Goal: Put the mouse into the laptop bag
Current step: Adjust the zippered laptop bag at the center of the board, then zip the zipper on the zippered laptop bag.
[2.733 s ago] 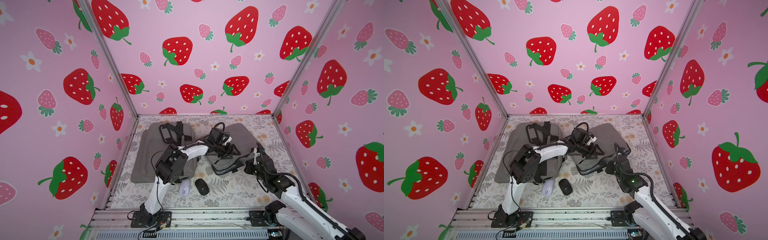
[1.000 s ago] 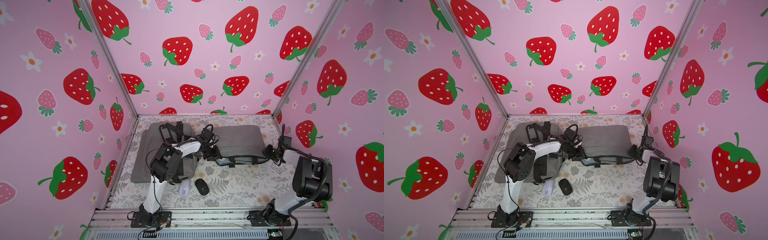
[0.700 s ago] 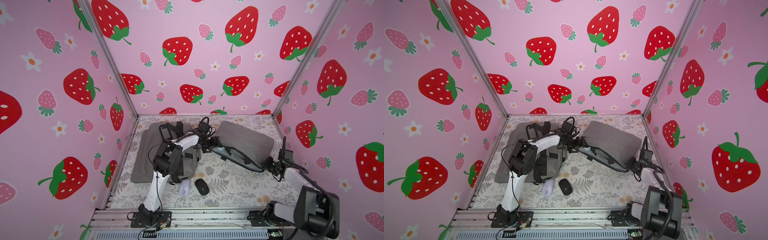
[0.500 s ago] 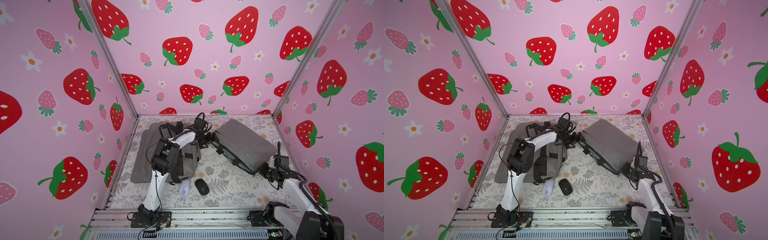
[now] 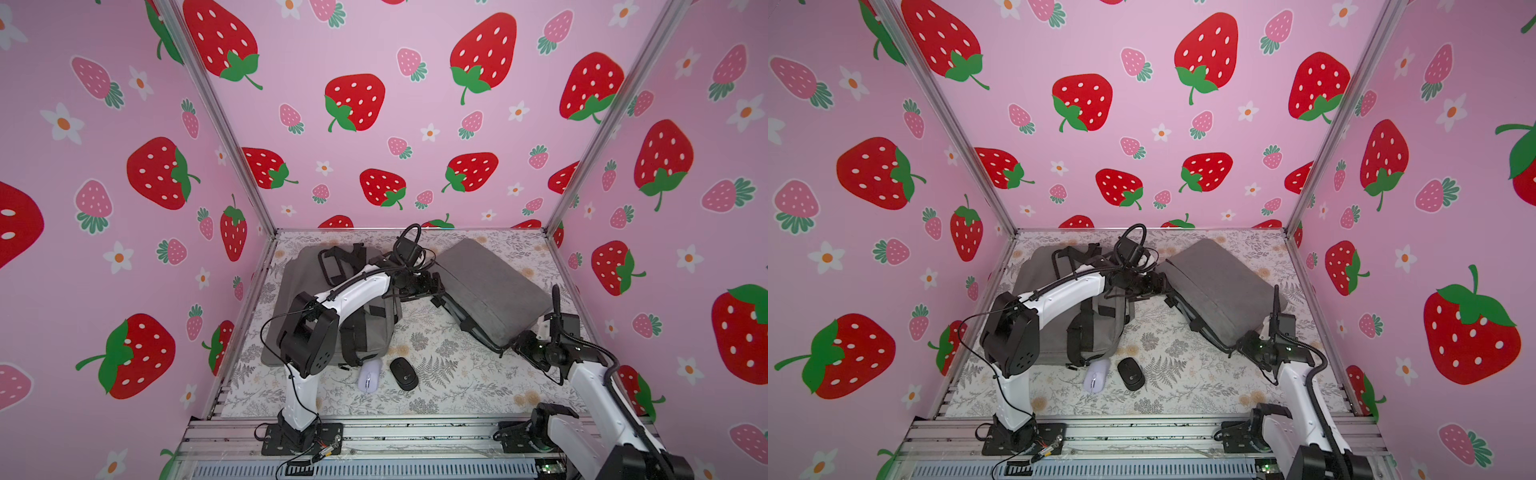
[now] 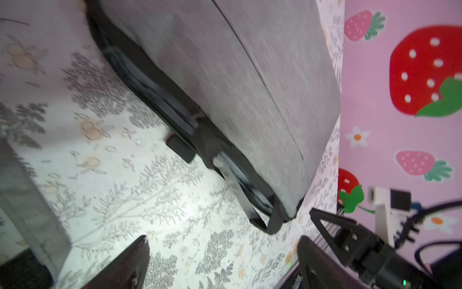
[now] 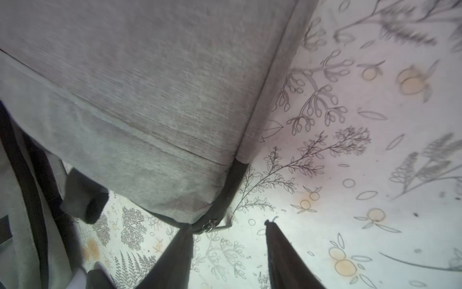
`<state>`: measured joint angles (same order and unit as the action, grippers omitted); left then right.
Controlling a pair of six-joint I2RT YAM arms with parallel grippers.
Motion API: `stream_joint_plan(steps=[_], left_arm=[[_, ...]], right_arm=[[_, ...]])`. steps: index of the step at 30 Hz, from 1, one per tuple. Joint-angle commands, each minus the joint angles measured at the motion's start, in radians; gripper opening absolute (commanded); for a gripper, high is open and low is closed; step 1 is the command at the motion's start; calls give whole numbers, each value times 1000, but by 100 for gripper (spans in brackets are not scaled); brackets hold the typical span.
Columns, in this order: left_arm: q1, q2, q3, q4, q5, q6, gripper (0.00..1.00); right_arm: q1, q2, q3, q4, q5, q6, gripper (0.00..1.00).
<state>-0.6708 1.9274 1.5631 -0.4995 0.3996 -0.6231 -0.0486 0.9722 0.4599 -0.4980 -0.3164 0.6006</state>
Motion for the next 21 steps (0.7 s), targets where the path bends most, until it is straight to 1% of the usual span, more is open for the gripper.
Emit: stream_joint_plan(steps=[1, 4, 5, 6, 9, 11, 14, 15, 19, 21], left_arm=[[-108, -21, -74, -26, -20, 77, 90], [-207, -18, -114, 27, 3, 110, 83], [-233, -12, -130, 55, 17, 111, 82], [-249, -6, -150, 98, 47, 108, 82], [-272, 18, -194, 210, 107, 70, 77], [-288, 37, -191, 237, 103, 68, 75], [-319, 59, -169, 261, 78, 78, 74], [-324, 70, -158, 264, 78, 81, 75], [-332, 110, -135, 285, 64, 67, 77], [-335, 123, -119, 289, 54, 69, 75]], right_arm=[[-2, 91, 30, 68, -47, -35, 49], [-1, 157, 58, 117, -69, -57, 48], [-1, 180, 67, 131, -85, -66, 47], [0, 202, 75, 140, -100, -73, 43], [12, 244, 84, 168, -146, -69, 21], [35, 250, 84, 179, -151, -59, 12], [67, 241, 87, 179, -155, -41, 2], [76, 234, 87, 178, -161, -35, 0], [121, 178, 91, 160, -177, -3, 0], [138, 155, 91, 159, -194, 18, 0]])
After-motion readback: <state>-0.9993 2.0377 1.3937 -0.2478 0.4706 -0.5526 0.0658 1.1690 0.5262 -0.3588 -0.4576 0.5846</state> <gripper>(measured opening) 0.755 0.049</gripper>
